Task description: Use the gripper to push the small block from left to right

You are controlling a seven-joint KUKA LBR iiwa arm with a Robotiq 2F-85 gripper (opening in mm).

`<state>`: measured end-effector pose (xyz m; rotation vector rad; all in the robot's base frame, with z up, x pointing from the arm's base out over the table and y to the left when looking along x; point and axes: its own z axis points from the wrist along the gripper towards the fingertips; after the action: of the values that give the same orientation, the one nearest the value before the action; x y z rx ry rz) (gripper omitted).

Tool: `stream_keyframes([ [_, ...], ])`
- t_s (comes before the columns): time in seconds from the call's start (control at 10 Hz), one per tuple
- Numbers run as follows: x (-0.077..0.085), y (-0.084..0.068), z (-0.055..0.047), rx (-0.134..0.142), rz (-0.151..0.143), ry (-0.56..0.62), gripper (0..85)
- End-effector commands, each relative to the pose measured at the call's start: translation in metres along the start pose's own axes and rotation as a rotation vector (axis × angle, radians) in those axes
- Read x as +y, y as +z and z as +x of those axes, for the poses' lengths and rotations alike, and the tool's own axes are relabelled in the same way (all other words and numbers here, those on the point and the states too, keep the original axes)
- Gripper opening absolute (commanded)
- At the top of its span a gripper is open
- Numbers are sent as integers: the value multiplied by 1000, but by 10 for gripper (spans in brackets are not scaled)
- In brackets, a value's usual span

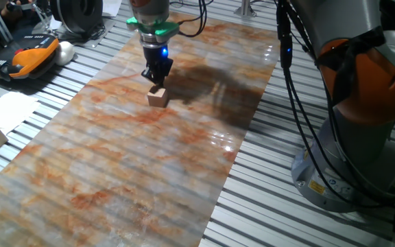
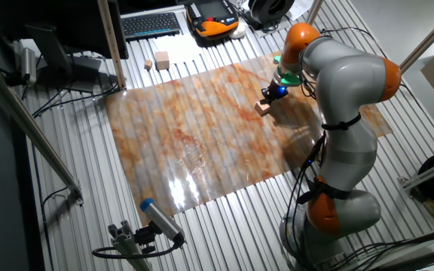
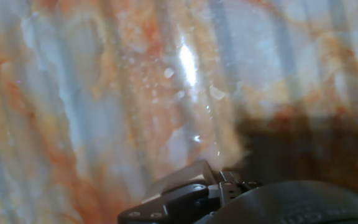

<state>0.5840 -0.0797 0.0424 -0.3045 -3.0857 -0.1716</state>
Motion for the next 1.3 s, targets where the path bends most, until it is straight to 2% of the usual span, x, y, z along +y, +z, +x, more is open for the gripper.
stream_keyframes([
  [0.0, 3, 2, 3, 1, -3, 5, 0],
  [0.1, 5, 2, 5, 4, -5, 10, 0],
  [0.3, 10, -1, 6, 32, -19, 21, 0],
  [0.6, 22, -1, 8, 34, -38, 52, 0],
  [0.8, 31, -1, 12, 31, -33, 64, 0],
  [1.2, 45, -4, 11, 36, -33, 83, 0],
])
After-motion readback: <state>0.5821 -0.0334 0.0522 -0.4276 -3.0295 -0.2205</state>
